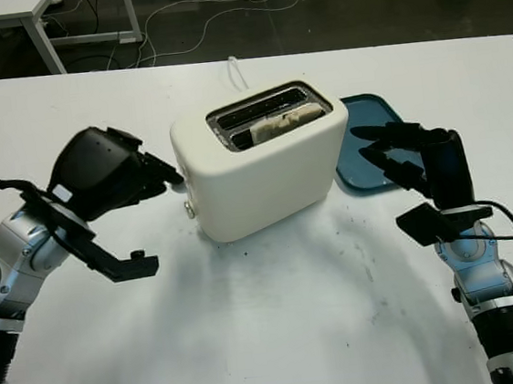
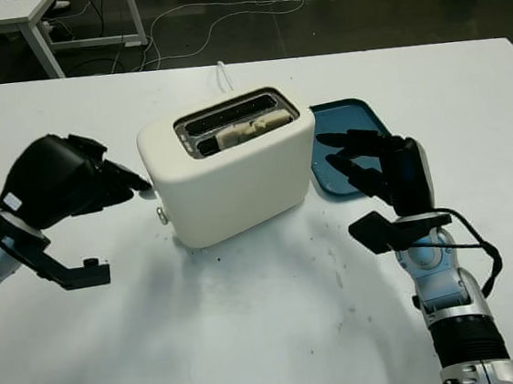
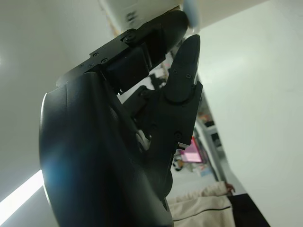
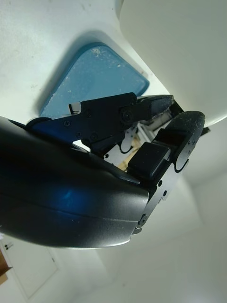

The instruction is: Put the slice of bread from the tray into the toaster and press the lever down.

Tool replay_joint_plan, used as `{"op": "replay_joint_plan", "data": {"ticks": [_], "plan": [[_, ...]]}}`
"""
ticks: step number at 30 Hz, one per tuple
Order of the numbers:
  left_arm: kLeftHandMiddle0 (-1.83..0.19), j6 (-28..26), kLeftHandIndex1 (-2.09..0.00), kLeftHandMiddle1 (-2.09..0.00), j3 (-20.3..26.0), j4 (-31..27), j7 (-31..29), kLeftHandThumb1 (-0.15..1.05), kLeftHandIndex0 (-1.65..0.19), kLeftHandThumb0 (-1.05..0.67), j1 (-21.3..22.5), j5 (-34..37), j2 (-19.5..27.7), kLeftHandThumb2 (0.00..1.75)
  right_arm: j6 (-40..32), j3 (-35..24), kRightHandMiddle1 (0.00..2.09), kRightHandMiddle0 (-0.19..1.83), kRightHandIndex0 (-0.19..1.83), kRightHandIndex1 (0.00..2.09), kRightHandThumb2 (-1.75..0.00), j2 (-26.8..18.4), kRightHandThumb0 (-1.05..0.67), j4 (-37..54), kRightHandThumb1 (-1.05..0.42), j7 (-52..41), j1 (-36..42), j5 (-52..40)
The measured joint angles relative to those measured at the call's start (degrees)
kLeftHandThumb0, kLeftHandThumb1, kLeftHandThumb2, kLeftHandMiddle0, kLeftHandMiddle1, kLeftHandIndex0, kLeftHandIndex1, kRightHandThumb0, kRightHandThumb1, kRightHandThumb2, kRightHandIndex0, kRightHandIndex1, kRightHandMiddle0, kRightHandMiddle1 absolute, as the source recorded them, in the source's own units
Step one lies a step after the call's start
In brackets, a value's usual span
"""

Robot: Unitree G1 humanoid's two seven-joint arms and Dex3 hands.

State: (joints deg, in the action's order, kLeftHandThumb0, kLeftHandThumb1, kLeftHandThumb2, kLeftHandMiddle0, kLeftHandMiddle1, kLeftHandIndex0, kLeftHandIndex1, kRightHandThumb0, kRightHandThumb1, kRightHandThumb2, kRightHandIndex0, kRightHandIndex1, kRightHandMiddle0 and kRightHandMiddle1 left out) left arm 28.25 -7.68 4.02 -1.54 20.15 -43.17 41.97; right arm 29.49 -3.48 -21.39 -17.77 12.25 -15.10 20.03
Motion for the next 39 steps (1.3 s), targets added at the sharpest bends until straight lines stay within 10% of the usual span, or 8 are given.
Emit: {"op": "replay_joint_plan", "data": {"ticks": [16,33,39], "plan": [[-0.75,-5.8,0.00,-1.03,-4.1,19.1,15.5,0.92,-1.08,-0.23,-0.7,7.6,-14.7,0.25,0.4,0.0,0.00,1.09,0.94,0.68,-0.02,0.0,-0.16,-0.2,-0.92,-0.1,0.0,0.0],[-0.78,-7.8,-0.02,-1.14,-4.5,16.6,16.8,0.92,-1.10,-0.27,-2.1,8.4,-14.7,0.24,1.6,0.1,0.00,1.08,0.96,0.65,-0.02,0.0,-0.13,-1.5,-0.92,-1.1,0.0,-1.1],[-0.76,-17.2,-0.03,-1.23,-6.4,5.8,16.7,0.92,-1.11,-0.21,-5.8,5.5,-15.0,0.13,1.9,0.0,0.00,1.07,0.95,0.61,-0.02,0.0,-0.12,-1.6,-0.92,-1.8,0.0,-1.1]]}}
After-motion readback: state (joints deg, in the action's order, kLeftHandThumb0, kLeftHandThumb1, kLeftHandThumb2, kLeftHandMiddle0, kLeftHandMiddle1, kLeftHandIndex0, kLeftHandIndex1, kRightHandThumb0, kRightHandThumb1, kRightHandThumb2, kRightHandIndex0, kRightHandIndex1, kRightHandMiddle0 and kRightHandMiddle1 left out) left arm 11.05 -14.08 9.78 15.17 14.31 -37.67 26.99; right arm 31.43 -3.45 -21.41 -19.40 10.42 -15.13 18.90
